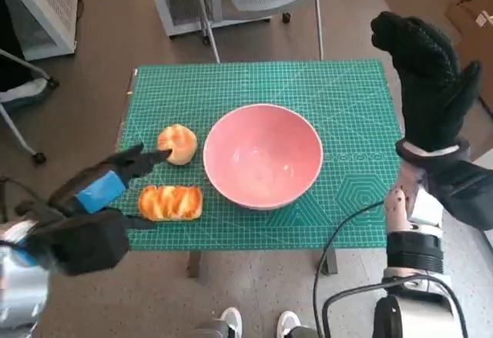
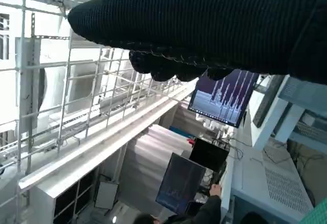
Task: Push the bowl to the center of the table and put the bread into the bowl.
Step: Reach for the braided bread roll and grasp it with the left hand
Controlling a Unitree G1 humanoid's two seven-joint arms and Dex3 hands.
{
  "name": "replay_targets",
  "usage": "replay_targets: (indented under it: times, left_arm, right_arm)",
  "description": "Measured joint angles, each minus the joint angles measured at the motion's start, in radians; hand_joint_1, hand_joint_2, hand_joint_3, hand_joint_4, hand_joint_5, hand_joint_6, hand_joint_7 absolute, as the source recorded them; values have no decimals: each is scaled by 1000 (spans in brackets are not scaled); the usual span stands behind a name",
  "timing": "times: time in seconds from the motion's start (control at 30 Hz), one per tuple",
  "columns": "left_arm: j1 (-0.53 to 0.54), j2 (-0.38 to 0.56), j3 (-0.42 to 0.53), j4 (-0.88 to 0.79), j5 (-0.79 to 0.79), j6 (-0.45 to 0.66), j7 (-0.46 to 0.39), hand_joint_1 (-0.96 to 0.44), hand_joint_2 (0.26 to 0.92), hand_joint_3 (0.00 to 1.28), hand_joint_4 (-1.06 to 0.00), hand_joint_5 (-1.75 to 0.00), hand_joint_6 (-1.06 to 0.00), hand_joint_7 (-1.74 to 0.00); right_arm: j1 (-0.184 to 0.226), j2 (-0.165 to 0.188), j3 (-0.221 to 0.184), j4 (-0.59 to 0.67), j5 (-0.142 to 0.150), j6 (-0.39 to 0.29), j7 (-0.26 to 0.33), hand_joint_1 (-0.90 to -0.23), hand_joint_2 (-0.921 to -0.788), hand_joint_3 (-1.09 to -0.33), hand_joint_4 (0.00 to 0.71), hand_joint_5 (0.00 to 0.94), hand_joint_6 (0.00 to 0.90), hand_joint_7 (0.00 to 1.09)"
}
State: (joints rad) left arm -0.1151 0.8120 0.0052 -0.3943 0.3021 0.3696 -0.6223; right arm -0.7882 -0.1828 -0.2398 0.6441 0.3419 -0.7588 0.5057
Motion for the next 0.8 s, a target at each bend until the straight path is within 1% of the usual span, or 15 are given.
replay_targets:
  times: [0.17, 0.33, 0.43, 0.53, 0.67, 0.7, 0.73, 0.77, 0.8]
  left_arm:
    - [-13, -4, -60, 61, 23, 0, 0, -258, 765, 4, -92, 0, -302, -12]
    - [-42, -27, -127, 127, 67, -5, 12, -260, 767, 4, -96, -2, -304, -9]
    - [-62, -45, -172, 182, 98, -19, 25, -245, 768, 3, -113, -8, -315, -12]
    - [-80, -62, -215, 242, 133, -36, 43, -178, 781, 6, -170, -16, -360, -21]
    - [-115, -81, -272, 333, 198, -73, 83, -71, 822, 14, -312, -22, -461, -32]
    - [-125, -82, -280, 350, 212, -81, 92, -38, 846, 16, -399, -27, -531, -41]
    - [-134, -83, -287, 366, 225, -87, 101, -26, 855, 15, -433, -25, -558, -41]
    - [-143, -82, -293, 380, 242, -95, 109, 0, 877, 24, -553, -58, -651, -68]
    - [-149, -81, -299, 388, 255, -103, 117, 17, 893, 26, -636, -69, -713, -82]
  right_arm:
    - [1, 1, 4, -2, 4, 9, 0, -398, -921, -536, 283, 2, 397, 7]
    - [1, 3, 6, -2, 7, 14, 0, -399, -921, -535, 283, 2, 398, 7]
    - [0, 5, 7, -3, 7, 15, 0, -398, -921, -534, 283, 2, 398, 7]
    - [0, 5, 7, -2, 7, 15, 0, -398, -921, -534, 284, 2, 399, 7]
    - [0, 6, 7, -2, 8, 15, 1, -394, -921, -534, 283, 1, 399, 7]
    - [0, 6, 7, -2, 8, 15, 1, -392, -921, -534, 281, 1, 399, 7]
    - [0, 6, 7, -2, 8, 15, 2, -392, -921, -534, 281, 0, 399, 7]
    - [0, 6, 7, -2, 9, 15, 3, -391, -921, -534, 279, 0, 399, 7]
    - [0, 6, 7, -2, 9, 15, 3, -390, -921, -535, 278, 0, 399, 6]
